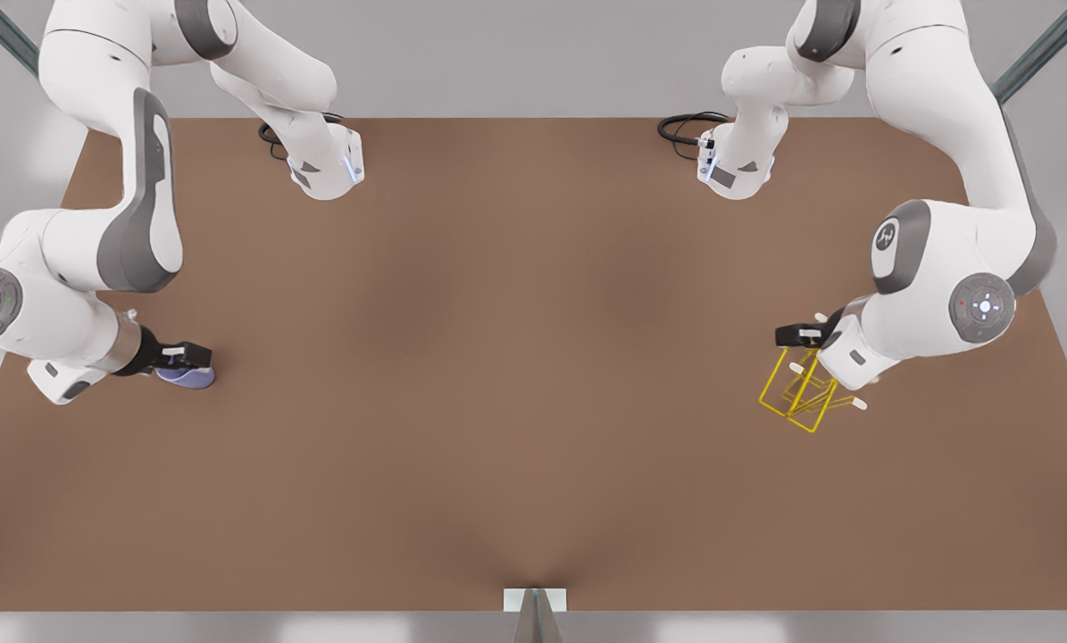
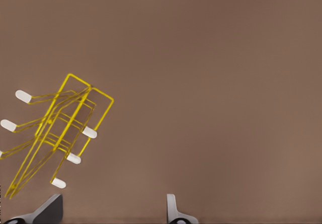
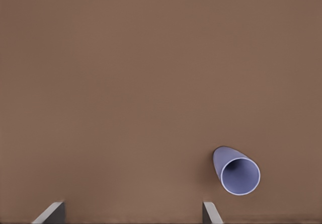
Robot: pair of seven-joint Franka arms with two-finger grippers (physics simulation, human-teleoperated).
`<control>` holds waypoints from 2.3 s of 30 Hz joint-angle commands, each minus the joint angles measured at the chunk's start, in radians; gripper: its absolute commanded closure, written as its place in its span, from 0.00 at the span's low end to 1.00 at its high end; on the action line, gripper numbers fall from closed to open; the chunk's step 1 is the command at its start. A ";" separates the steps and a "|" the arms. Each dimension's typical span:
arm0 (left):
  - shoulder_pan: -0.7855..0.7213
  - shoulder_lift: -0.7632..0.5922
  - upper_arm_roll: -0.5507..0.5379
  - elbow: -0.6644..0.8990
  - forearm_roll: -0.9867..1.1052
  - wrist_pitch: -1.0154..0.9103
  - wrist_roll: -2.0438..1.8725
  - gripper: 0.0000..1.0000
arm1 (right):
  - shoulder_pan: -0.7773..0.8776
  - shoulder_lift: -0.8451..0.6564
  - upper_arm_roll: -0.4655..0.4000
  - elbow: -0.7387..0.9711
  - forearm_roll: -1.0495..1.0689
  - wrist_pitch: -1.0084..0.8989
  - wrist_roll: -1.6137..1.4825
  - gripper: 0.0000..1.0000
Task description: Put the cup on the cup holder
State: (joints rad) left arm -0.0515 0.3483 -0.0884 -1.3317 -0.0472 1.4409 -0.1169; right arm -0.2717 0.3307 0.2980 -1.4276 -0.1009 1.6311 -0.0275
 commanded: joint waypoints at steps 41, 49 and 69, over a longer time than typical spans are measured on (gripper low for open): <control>-0.106 0.055 -0.002 0.008 0.046 0.075 -0.216 0.00 | -0.282 -0.038 0.013 -0.534 -0.007 0.616 -0.242 0.00; -0.113 0.107 -0.001 0.006 0.050 0.113 -0.214 0.00 | -0.314 -0.050 0.013 -0.606 -0.007 0.685 -0.278 0.00; -0.113 0.133 -0.001 0.003 0.109 0.144 -0.205 0.00 | -0.363 -0.101 0.013 -0.800 -0.007 0.845 -0.308 0.00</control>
State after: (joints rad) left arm -0.1647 0.4815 -0.0889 -1.3289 0.0590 1.5800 -0.3246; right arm -0.6331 0.2289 0.3111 -2.2264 -0.1094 2.4367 -0.2891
